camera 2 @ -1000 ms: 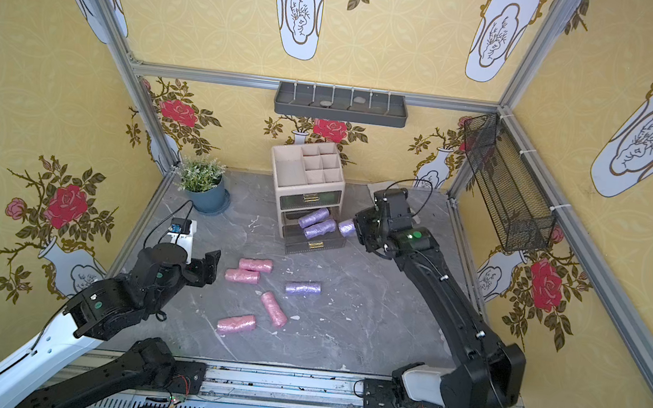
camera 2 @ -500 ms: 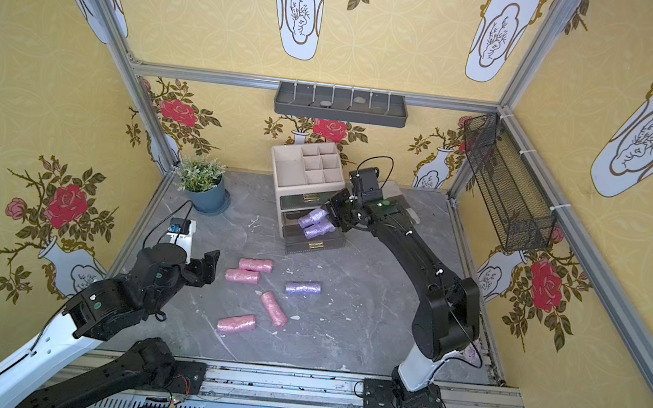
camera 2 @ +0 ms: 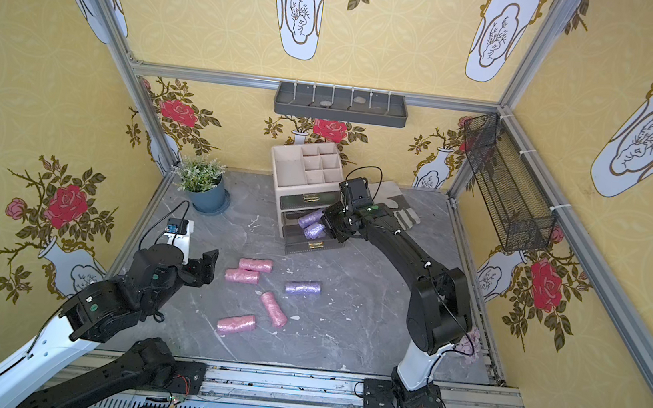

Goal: Sort the rolls of trash bags by color and place them into the drawer
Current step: Place the roll of trash bags in the drawer.

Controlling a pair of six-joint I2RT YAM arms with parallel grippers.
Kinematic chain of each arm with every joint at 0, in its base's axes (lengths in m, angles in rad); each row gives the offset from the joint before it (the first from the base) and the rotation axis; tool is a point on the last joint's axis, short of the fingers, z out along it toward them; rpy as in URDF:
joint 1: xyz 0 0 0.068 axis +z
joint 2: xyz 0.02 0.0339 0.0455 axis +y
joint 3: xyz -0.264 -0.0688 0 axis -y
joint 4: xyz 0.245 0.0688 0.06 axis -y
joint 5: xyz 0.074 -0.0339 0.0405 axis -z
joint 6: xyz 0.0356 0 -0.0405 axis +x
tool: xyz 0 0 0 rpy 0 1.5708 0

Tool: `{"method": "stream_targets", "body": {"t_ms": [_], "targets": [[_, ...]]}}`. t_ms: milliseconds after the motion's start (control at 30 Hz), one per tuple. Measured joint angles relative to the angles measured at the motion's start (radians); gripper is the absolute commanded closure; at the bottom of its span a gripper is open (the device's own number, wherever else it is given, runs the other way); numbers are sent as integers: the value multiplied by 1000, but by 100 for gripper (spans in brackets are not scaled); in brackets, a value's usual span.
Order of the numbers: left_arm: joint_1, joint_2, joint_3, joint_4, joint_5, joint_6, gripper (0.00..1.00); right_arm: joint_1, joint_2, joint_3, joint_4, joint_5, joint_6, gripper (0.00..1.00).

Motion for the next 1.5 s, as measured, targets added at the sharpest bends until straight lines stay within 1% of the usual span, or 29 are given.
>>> {"method": "stream_targets", "body": {"t_ms": [867, 1200, 1500], "targets": [[0, -8, 0, -2, -9, 0, 19, -3, 55, 5, -6, 6, -16, 68], [0, -14, 0, -5, -13, 0, 19, -15, 71, 5, -8, 3, -27, 64], [0, -14, 0, -5, -13, 0, 19, -17, 65, 6, -14, 5, -28, 59]]}}
